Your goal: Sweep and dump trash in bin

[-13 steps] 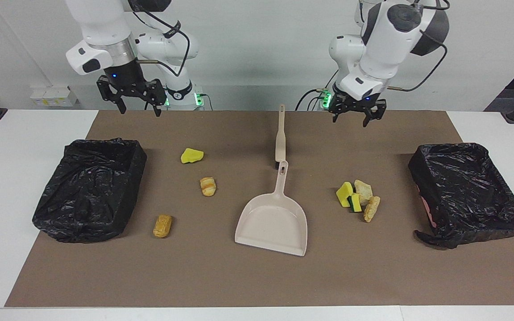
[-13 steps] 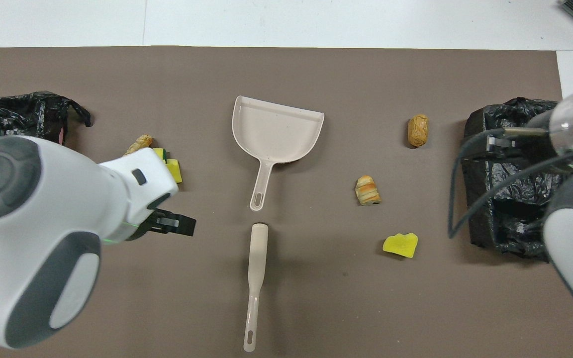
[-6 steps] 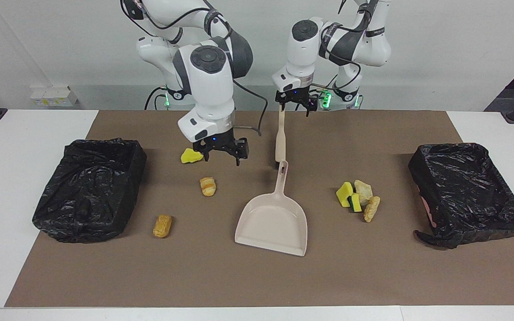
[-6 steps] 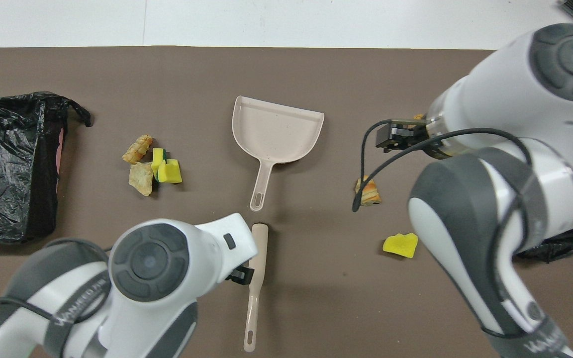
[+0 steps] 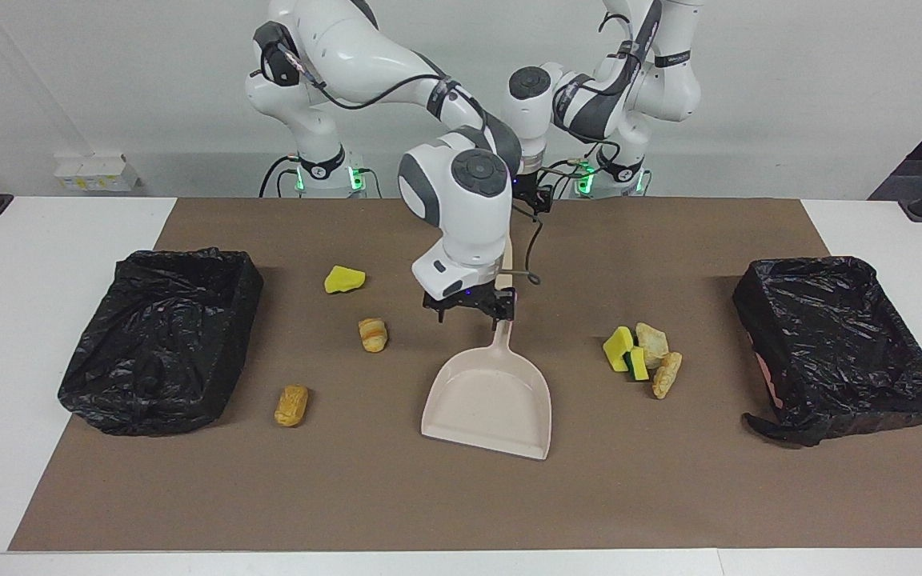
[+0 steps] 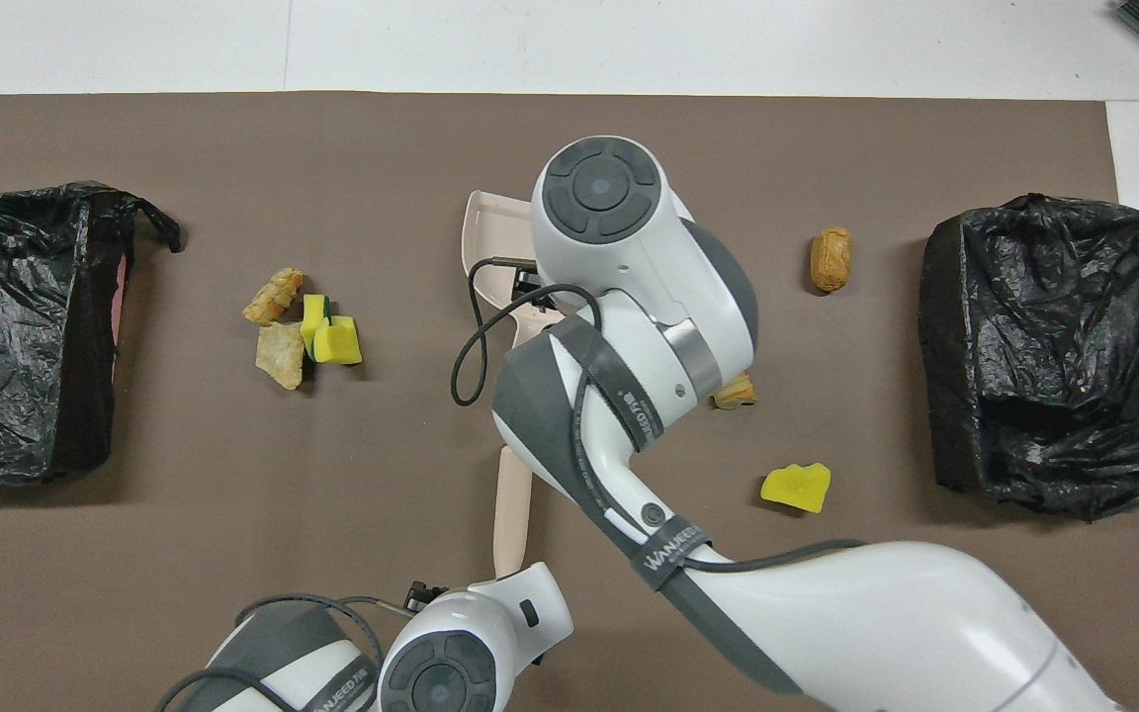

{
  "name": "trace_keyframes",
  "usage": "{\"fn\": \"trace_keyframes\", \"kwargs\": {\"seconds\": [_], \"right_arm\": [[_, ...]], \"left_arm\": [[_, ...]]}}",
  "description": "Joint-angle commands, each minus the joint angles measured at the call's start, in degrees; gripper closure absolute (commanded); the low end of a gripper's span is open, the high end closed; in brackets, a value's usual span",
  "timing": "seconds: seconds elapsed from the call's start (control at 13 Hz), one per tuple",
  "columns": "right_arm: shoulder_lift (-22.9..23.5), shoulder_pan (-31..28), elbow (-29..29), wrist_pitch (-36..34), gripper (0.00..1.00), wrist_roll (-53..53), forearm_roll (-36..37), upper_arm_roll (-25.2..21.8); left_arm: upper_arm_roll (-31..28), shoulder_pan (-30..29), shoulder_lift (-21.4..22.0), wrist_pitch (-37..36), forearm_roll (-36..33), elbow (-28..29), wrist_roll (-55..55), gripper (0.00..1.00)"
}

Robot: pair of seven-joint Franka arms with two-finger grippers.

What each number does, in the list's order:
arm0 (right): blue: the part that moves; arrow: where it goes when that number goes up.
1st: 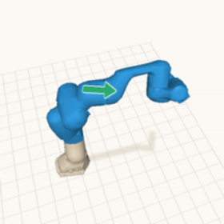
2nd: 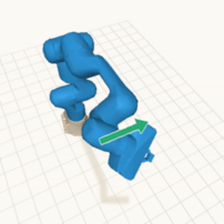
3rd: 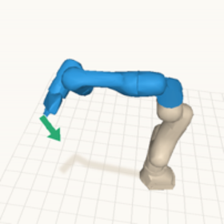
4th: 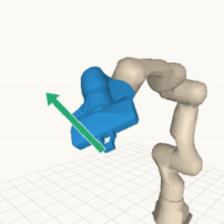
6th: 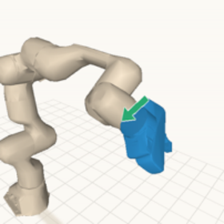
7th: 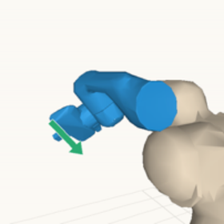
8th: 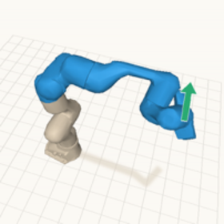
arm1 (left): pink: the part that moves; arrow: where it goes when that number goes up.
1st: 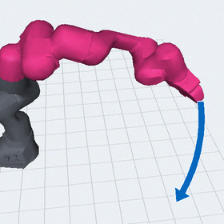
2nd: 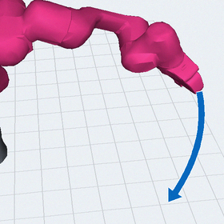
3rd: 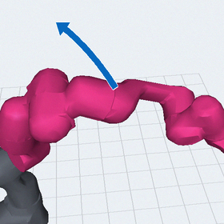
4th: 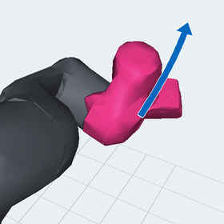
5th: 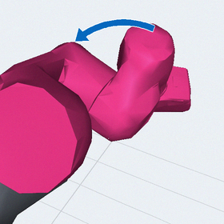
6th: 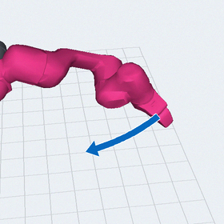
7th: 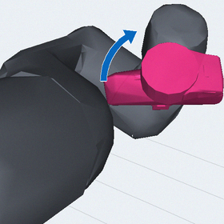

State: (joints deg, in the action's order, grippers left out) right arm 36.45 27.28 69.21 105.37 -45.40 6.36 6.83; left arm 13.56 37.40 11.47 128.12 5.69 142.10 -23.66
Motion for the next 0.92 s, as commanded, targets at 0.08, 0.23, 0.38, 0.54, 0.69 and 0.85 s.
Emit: {"fn": "trace_keyframes", "kwargs": {"seconds": [0.08, 0.23, 0.38, 0.54, 0.69, 0.85], "right_arm": [[8.1, 2.8, -7.4, 2.1, 0.0, -1.1, 2.1, -1.3], [8.0, 4.4, -7.3, 1.3, 0.03, -1.1, 2.1, -2.1], [7.5, 5.6, -7.3, -2.3, 0.05, -1.3, 1.9, -1.8], [6.4, 5.9, -6.6, -2.8, 0.05, -1.3, 1.7, -1.3], [6.2, 5.8, -6.1, -2.8, 0.12, -1.2, 1.6, -1.3], [6.3, 6.0, -5.4, -2.6, 0.17, -1.2, 1.7, -1.1]], "left_arm": [[-1.1, 2.2, -2.0, 3.7, 0.6, 1.6, -1.4, 0.0], [-1.2, 2.2, -2.2, 3.8, 0.5, 1.4, -1.3, 0.0], [-1.2, 2.2, -2.4, 3.6, 0.5, 0.9, -1.2, 0.11], [-1.3, 1.5, -2.4, 3.5, 0.5, 0.3, -0.9, 0.24], [-1.3, 1.4, -2.4, 2.5, 0.5, 0.2, 0.0, 0.69], [-1.3, 1.4, -2.4, 2.4, 0.5, 0.1, 0.8, 1.0]]}}
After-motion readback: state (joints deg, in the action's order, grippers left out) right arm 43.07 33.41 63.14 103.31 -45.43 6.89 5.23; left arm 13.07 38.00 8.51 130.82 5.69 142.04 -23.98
